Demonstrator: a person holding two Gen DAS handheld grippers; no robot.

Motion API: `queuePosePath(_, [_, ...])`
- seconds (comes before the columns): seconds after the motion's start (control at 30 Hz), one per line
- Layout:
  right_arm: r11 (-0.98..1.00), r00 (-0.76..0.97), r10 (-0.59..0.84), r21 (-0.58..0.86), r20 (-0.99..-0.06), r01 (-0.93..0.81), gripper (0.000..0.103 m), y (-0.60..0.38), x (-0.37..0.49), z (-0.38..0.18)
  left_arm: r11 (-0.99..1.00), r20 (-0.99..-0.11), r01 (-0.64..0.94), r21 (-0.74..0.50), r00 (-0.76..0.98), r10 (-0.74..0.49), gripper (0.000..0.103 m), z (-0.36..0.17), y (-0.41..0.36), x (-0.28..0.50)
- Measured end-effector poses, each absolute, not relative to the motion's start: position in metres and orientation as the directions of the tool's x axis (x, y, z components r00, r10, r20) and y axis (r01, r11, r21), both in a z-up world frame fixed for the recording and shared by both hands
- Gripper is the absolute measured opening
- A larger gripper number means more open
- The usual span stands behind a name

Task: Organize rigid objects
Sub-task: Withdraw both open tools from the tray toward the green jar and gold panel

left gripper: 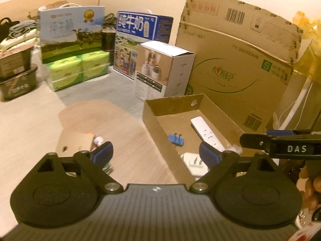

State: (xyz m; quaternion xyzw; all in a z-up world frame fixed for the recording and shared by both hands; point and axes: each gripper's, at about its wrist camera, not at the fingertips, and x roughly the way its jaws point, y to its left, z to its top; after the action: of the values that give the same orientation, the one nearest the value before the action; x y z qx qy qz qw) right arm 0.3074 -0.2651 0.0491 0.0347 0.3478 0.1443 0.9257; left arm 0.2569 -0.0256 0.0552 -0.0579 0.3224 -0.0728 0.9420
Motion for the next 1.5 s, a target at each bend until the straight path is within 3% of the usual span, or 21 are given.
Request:
queuePosePath(0.37, [0.948, 0.730, 0.314, 0.163, -0.607, -0.273, 0.090, -0.232, 0.228, 0.063, 0.986, -0.595, 0.050, -0.162, 0.792, -0.138, 0.102, 0.060, 0.025, 0.175])
queuePosePath(0.73, [0.940, 0.744, 0.340, 0.189, -0.575, -0.283, 0.091, -0.196, 0.177, 0.056, 0.993, -0.585, -0.021, -0.119, 0.809, -0.053, 0.102, 0.062, 0.073, 0.127])
queuePosePath(1.5, [0.924, 0.715, 0.381, 0.206, -0.586, -0.323, 0.091, -0.153, 0.163, 0.030, 0.993, -0.618, -0.039, -0.110, 0.785, -0.038, 0.102, 0.050, 0.112, 0.119])
